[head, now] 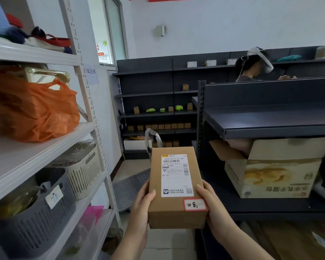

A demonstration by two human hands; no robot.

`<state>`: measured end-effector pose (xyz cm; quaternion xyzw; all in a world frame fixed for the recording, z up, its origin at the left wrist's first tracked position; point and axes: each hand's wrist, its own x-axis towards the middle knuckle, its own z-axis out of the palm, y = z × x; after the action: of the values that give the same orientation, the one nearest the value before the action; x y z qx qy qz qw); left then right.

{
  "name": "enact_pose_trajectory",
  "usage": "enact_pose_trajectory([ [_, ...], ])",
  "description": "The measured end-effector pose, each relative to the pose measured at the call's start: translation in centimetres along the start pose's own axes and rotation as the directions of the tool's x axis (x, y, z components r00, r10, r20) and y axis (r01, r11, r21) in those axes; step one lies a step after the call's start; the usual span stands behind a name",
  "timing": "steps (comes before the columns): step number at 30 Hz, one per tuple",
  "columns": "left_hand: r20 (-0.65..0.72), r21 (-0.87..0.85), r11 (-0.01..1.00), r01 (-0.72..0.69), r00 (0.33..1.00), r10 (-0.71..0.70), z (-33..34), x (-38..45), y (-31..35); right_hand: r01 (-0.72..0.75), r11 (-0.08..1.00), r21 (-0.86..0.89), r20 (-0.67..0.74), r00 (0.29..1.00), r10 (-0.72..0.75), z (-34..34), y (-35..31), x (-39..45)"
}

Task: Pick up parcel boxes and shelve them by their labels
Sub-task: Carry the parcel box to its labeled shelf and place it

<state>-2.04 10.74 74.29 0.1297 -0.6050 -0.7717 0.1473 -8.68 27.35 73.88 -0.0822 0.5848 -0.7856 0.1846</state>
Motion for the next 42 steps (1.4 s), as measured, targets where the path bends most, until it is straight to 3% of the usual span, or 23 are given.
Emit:
enact_pose_trajectory([
  [16, 0.229, -0.081, 0.996, 0.040, 0.973, -0.021, 8.4, 0.3, -0.2, 0.079, 0.994, 0.076, -0.266, 0.962, -0.056, -6.9, -2.9, -3.9],
  [28, 0.460, -0.031, 0.985, 0.169, 0.878, -0.136, 15.0, -0.7, -0.8, 0.112, 0.992, 0.064, -0.483, 0.873, -0.067, -11.6, -5.4, -9.4],
  [42, 0.692, 0.029, 0.986, 0.166, 0.708, -0.140, 21.1, -0.8, -2.1, 0.224, 0.974, 0.040, -0.640, 0.754, -0.147, -16.4, -6.7, -12.9],
])
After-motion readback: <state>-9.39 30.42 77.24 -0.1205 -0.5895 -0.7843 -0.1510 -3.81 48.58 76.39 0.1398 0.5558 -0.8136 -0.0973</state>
